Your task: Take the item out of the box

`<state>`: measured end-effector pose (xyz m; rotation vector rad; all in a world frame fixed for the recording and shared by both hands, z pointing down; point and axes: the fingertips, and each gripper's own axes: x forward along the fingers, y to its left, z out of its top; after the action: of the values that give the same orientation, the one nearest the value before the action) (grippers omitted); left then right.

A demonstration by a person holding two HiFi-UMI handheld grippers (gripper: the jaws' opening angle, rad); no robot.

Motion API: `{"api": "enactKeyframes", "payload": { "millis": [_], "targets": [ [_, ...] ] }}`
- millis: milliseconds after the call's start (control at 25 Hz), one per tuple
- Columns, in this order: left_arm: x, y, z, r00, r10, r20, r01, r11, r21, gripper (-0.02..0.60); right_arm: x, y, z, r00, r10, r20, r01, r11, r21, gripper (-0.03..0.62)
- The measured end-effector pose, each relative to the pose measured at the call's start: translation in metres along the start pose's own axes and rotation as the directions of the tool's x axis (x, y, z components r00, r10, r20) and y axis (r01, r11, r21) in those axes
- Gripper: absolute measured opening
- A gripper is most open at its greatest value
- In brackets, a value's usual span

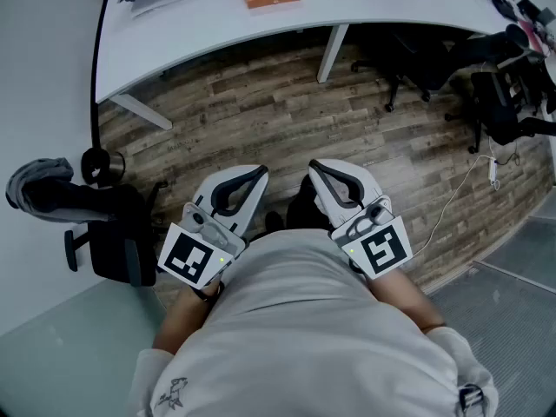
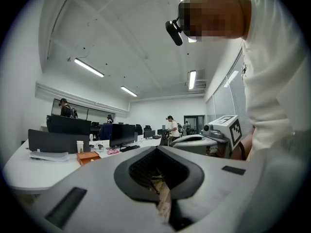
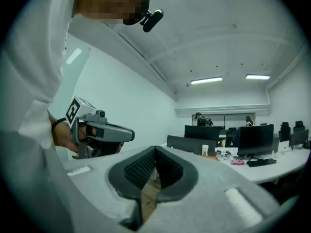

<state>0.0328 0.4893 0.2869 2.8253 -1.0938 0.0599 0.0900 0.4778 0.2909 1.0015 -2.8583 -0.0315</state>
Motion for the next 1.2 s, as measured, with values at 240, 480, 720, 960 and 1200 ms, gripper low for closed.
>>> {"api": "enactKeyframes", "payload": {
  "millis": [240,480,720,960,1200],
  "targets": [
    [0.039,0.022,0.005,0.999,0.014,0.034,-0.014,1.0,-0.005,-0.002,0.014,-0.04,-0.004,1.0,0.009,0.011,-0.009,1.0,0.001,0.002],
    [0.096,0.048,0.009,0.999,0.025,0.025,-0.025,1.0,-0.002,-0.002,0.027,-0.104,-0.003,1.0,0.016,0.024,-0.015,1.0,-0.016,0.002],
    [0.173,0.059,0.031,0.998,0.021,0.062,-0.022,1.0,0.019,-0.002,0.027,-0.178,0.005,0.999,0.027,0.035,-0.025,0.999,-0.043,0.002],
    [0.233,0.047,0.036,0.999,-0.014,0.048,0.013,1.0,0.025,-0.002,0.014,-0.239,0.014,0.998,0.01,0.058,-0.008,0.999,-0.044,0.002],
    [0.268,0.052,0.037,0.999,-0.043,0.027,0.043,0.999,0.019,-0.002,0.016,-0.272,0.009,0.999,-0.013,0.046,0.015,0.999,-0.032,0.003]
  ]
}}
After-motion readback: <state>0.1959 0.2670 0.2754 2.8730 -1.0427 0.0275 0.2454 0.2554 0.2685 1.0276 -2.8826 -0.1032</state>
